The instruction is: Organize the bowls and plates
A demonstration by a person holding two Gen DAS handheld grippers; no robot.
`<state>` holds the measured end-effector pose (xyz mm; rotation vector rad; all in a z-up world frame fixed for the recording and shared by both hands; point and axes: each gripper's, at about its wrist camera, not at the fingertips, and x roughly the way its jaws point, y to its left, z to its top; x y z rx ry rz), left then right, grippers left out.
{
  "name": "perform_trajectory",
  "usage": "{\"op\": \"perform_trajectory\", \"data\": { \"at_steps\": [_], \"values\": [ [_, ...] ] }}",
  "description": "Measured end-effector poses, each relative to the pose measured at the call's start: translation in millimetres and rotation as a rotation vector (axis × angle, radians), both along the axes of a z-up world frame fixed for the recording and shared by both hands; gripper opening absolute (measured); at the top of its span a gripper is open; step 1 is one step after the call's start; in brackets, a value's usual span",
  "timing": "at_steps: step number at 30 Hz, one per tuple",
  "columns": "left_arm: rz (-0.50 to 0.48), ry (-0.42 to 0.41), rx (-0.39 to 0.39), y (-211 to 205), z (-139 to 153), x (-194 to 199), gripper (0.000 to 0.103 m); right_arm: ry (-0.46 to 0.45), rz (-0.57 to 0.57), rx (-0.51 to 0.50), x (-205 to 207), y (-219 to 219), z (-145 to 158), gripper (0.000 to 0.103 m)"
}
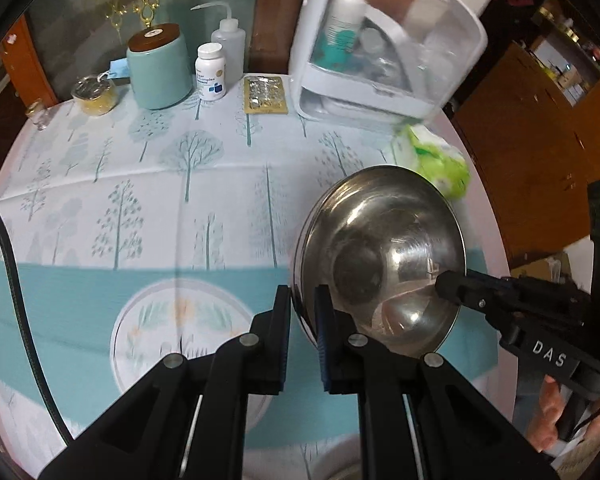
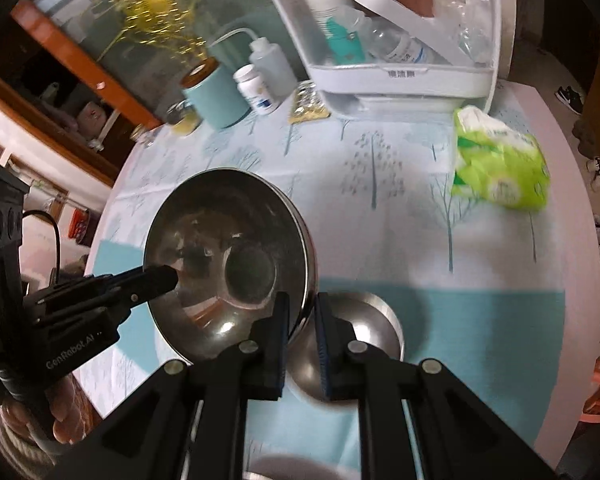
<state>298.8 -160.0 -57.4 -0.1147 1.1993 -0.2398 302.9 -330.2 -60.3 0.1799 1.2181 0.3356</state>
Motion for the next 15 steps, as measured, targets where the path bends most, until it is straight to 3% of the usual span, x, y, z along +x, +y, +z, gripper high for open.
{"op": "perform_trajectory", "data": {
  "at_steps": [7,15],
  "values": [
    [-0.045,0.045,0.028,-9.1,-2.0,-86.6,0.012,0.002,0.053,-0.029,-80.3,-0.2,10.9,0.012],
    [-0.107,0.095,0.075,-22.4,-20.3,-176.3,0.013,0.039,0.099,-0.05,-166.8,-4.8,-3.5,0.012]
  ]
}}
